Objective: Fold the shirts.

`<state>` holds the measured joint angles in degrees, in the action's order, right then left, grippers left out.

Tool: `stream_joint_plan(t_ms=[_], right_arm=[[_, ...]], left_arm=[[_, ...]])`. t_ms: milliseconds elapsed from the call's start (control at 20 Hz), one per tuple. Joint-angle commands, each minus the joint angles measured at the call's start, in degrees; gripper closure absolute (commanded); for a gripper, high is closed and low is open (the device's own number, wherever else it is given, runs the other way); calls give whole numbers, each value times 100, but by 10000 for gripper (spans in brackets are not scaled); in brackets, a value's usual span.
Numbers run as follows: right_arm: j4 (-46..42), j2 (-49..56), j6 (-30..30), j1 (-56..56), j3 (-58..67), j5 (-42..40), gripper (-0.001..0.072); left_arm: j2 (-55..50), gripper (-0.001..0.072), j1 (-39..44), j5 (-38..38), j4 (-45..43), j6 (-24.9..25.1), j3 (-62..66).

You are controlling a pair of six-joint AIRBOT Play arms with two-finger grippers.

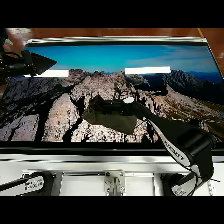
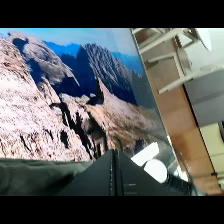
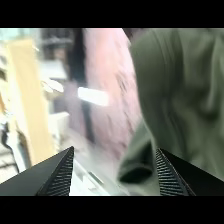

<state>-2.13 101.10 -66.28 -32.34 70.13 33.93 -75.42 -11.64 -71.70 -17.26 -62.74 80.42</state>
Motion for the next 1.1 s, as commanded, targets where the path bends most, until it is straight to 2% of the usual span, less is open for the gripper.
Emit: stream_joint_plan(t_ms=[0,150,250,350,400,450,550,700,750,1000,1050], right_arm=[[190,-181,404,472,2,769,92],[-1279,-599,-33,1283,2,2194,92],[-3064,-879,-859,1939,2,3294,92],[-5342,-1051,-1956,2520,2,4454,91],[-6419,-1069,-2347,2699,-26,4988,91],[-6946,-1067,-2461,2800,-133,5250,91],[-6596,-1062,-2409,2848,-505,4894,91],[-5180,-925,-2081,2780,-1097,3491,90],[-4763,-802,-1908,2756,-1172,3263,91],[-3381,-326,-1047,2734,-1176,3016,97],[-3032,-317,-772,2736,-1174,2957,255]], left_arm=[[26,667,151,-83,7,59,-96],[28,667,195,-83,-72,63,-114],[46,667,190,-48,-461,59,-107],[57,667,190,-85,-1176,48,-109],[63,668,190,-98,-1565,-66,-109],[72,668,192,-103,-1963,-249,-109],[83,668,195,-199,-2444,-354,-109],[83,668,195,-520,-2809,-446,-109],[83,668,197,-619,-2826,-463,-109],[85,668,199,-737,-2824,-601,-109],[85,667,203,-739,-2822,-619,-109]])
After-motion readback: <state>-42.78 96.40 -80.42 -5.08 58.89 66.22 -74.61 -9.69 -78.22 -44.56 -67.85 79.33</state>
